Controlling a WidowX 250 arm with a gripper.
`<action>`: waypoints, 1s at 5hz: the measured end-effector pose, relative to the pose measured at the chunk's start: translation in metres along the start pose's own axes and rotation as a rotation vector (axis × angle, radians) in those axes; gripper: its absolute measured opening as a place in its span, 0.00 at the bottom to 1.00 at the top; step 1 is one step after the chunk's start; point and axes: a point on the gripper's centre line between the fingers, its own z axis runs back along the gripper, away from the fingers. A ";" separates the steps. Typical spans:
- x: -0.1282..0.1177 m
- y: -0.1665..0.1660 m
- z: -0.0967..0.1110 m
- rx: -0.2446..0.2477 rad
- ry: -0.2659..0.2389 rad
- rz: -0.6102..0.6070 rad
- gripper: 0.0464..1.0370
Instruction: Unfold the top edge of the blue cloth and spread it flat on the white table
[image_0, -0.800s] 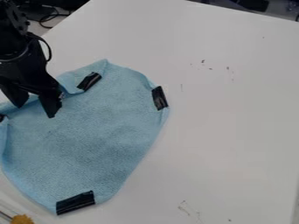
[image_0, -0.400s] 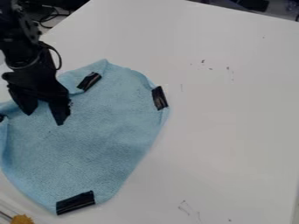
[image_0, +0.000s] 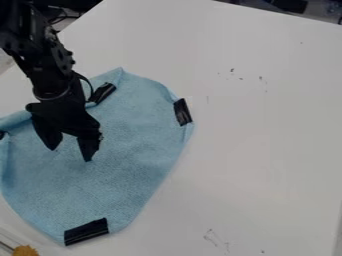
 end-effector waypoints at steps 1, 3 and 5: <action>0.000 -0.006 -0.013 0.005 0.025 -0.010 0.96; 0.003 -0.018 -0.013 0.044 0.001 -0.018 0.96; 0.001 -0.050 -0.011 0.022 -0.020 0.000 0.96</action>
